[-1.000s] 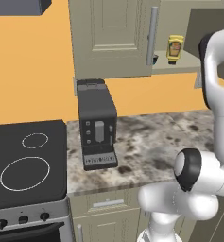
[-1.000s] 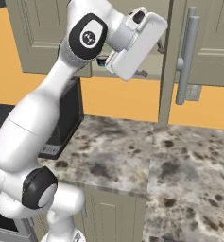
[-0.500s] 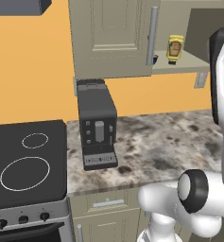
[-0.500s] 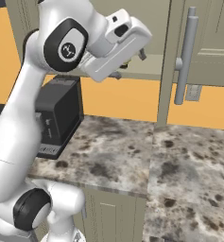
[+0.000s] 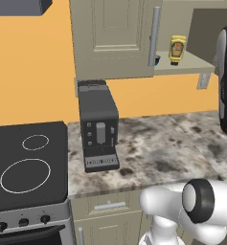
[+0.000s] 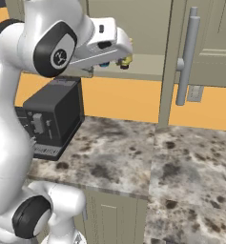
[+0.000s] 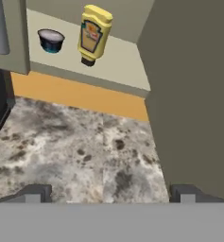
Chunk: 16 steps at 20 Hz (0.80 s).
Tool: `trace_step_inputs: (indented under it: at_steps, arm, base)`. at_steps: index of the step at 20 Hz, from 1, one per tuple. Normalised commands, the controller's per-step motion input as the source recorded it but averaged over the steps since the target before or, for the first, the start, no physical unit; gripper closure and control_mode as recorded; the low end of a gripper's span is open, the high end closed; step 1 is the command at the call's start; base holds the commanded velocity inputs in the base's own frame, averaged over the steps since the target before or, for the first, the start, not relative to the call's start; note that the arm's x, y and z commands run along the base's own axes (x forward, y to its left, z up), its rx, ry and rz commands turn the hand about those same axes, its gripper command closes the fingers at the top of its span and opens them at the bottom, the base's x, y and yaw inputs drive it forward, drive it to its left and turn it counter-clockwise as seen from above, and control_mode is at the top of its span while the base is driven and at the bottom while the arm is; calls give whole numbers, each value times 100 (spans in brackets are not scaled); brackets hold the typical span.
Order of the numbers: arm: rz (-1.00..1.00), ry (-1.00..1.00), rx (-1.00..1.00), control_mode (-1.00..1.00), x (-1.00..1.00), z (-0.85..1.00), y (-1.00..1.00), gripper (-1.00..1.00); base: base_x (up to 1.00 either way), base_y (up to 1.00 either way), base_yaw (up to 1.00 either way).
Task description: The dining table condiment station is running low on mustard. Refill the condiment station by opening the cabinet and taking the mustard from the cabinet and placing it on the dining table.
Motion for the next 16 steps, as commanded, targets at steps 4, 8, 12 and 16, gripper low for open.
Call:
trace_step_inputs:
  at_steps: [4,8,12,16]
  arm:
    - [-3,-22,13,-100,18,-32,48,-100]
    - [-5,-20,8,-100,29,-46,24,-100]
    - [-4,-17,4,-100,37,-27,11,-100]
    - [0,-3,1,-100,40,-2,0,-100]
  base:
    - [0,0,0]
    - [0,0,0]
    - [0,0,0]
    - [0,0,0]
